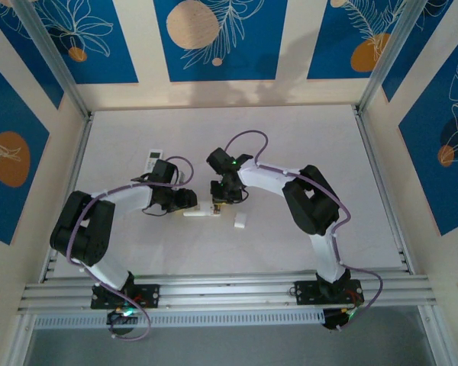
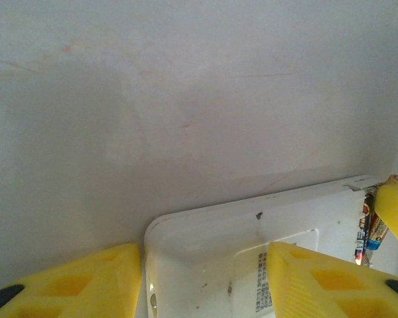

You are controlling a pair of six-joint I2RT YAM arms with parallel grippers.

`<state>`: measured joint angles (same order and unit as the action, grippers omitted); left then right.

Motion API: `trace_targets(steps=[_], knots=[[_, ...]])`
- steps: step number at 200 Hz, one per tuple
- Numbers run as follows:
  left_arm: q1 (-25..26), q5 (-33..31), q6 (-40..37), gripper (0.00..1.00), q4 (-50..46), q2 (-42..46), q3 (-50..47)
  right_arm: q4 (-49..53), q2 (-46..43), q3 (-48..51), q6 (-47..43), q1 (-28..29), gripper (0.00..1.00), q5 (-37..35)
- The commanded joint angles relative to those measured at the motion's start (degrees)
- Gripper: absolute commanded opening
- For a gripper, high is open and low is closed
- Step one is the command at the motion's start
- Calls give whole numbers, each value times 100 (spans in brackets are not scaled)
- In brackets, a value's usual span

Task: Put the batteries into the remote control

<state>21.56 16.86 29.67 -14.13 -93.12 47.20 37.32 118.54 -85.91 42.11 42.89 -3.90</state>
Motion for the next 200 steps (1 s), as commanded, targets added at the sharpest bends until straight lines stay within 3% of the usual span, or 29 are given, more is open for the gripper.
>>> trace_targets(steps=[1,137,200], knots=[[129,263,41,53,-15,-119,-6,142,-133,55,174,-36,16,335],[129,247,43,53,-44,-140,32,187,-47,112,383,57,17,390],[131,229,51,53,-45,-144,44,275,-73,36,404,44,27,476]])
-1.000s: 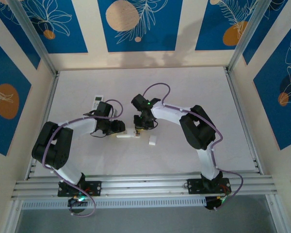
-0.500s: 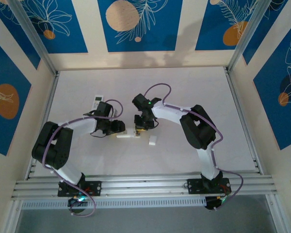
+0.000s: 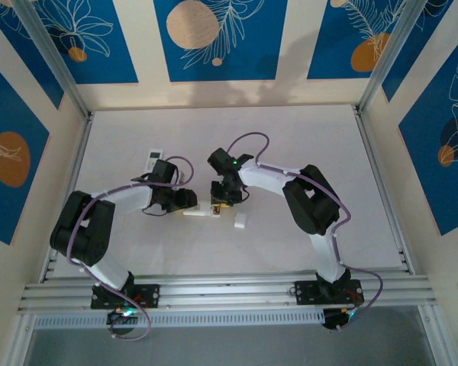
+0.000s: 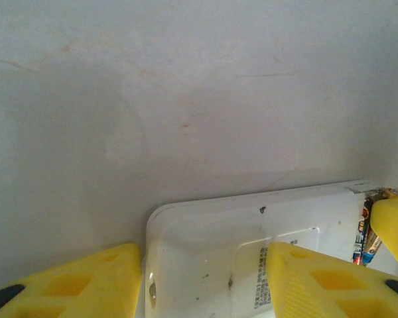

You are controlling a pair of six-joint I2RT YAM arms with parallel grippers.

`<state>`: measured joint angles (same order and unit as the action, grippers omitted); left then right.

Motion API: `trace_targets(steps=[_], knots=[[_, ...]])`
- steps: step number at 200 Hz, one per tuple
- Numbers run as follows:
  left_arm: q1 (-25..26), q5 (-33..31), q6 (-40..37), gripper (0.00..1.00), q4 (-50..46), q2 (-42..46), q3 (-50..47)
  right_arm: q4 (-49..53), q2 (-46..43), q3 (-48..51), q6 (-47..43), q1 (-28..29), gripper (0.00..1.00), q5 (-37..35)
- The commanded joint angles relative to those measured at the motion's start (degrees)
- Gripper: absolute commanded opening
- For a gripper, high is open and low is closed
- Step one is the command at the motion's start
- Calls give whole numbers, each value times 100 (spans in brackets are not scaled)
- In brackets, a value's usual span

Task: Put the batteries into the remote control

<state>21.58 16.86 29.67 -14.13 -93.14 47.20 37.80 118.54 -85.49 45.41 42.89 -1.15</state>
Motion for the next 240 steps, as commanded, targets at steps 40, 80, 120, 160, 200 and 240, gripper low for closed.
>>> trace_targets(steps=[40,80,120,160,200,240], knots=[[127,221,47,53,-45,-151,15,288,-245,-94,12,-53,31,163],[131,238,57,53,-28,-169,25,339,-241,-127,-50,-114,24,40],[127,247,64,53,-30,-221,42,237,-149,-110,-30,-116,18,97],[127,241,74,53,-35,-209,39,276,-51,-91,-43,-92,12,122],[127,234,84,53,-37,-212,43,347,-46,89,388,43,9,283],[129,268,122,53,-10,-201,26,438,206,258,763,113,9,366]])
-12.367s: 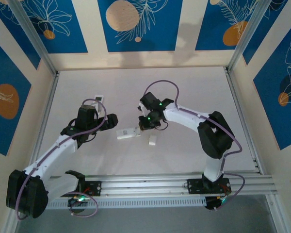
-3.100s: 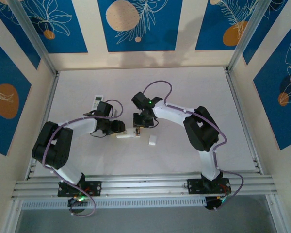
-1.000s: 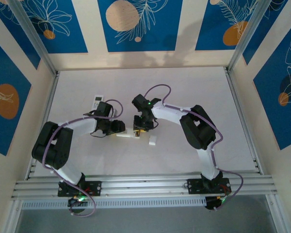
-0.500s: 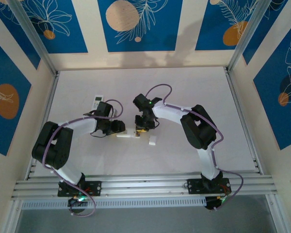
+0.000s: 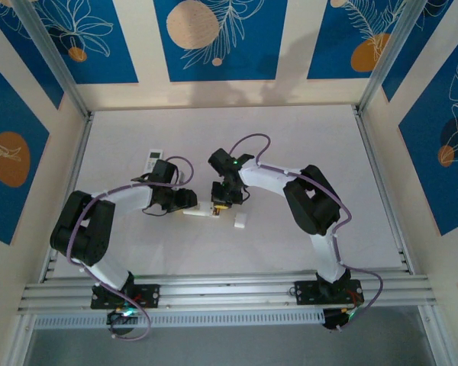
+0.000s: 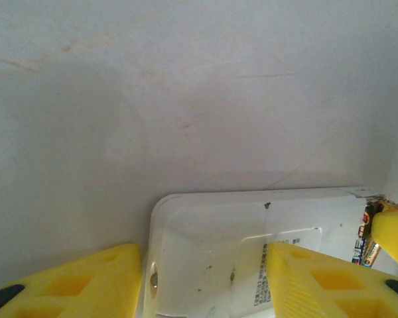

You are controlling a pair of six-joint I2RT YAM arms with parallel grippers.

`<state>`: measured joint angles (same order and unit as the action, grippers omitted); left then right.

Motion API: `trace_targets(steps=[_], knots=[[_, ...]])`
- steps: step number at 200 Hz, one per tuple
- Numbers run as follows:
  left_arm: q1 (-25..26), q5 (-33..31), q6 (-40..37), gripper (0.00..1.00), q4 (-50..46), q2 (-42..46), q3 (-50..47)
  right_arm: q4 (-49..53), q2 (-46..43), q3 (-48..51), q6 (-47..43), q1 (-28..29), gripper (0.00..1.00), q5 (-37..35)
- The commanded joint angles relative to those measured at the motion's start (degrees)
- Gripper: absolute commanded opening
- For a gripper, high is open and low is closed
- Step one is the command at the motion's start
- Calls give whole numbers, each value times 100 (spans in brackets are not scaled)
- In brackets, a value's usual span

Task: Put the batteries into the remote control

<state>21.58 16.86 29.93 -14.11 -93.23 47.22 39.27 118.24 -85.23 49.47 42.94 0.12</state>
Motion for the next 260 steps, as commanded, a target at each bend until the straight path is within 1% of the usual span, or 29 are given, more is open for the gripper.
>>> trace_targets(steps=[1,24,62,81,106,145,186,203,242,260], knots=[[132,266,98,53,-13,-190,24,287,244,238,359,113,9,237],[136,265,108,53,-4,-135,-37,319,465,327,397,145,8,77],[136,232,102,53,-4,-41,-90,261,718,458,605,146,10,351],[137,234,108,53,-22,-13,-99,16,537,572,569,73,13,478],[136,216,88,53,-21,4,-125,119,240,272,226,-50,22,455],[136,247,123,53,22,-59,-106,431,-30,-210,-46,-159,26,417],[136,236,96,53,14,-90,-76,630,-176,-344,-65,-189,28,320],[136,247,91,53,13,-114,-68,589,-221,-328,-61,-187,27,370],[136,254,88,53,23,-143,-55,573,-120,-410,-66,-181,17,362],[136,247,80,53,11,-137,-56,556,-47,-451,-55,-189,15,356]])
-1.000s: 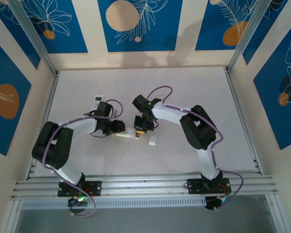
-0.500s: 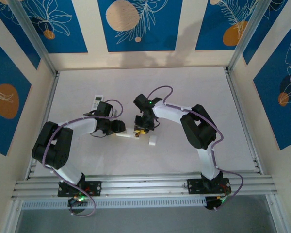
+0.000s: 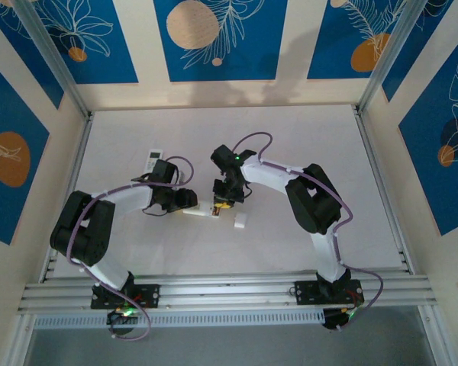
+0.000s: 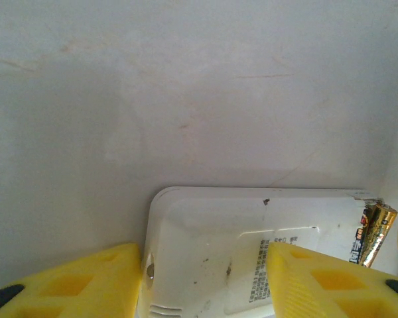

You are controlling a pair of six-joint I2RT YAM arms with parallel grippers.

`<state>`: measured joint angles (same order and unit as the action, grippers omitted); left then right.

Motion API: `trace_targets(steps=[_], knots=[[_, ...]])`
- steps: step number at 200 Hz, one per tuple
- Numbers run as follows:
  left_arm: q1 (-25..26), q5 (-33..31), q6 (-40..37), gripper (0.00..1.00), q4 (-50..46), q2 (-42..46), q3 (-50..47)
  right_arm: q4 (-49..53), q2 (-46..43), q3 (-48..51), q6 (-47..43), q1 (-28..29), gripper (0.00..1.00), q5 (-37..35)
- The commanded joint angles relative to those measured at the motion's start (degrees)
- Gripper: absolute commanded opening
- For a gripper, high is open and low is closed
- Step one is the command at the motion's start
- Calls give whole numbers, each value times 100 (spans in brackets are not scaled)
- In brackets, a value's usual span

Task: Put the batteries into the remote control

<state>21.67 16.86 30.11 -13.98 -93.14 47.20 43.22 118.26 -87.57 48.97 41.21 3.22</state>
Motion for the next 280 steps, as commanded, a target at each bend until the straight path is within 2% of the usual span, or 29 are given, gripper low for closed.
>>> trace_targets(steps=[1,83,168,191,242,280], knots=[[127,247,60,53,-6,-149,-53,160,-45,-221,-3,-17,15,33],[127,229,55,53,-10,-169,-53,156,266,-230,-69,3,13,-90],[127,245,63,53,10,-241,-31,398,652,-25,-174,287,8,-494],[127,247,70,53,21,-241,-28,310,733,88,-178,435,8,-349],[127,178,60,53,-33,-159,-49,259,42,-189,-416,413,10,-567],[127,137,95,55,-43,-125,-18,320,128,-255,-390,519,10,-757]])
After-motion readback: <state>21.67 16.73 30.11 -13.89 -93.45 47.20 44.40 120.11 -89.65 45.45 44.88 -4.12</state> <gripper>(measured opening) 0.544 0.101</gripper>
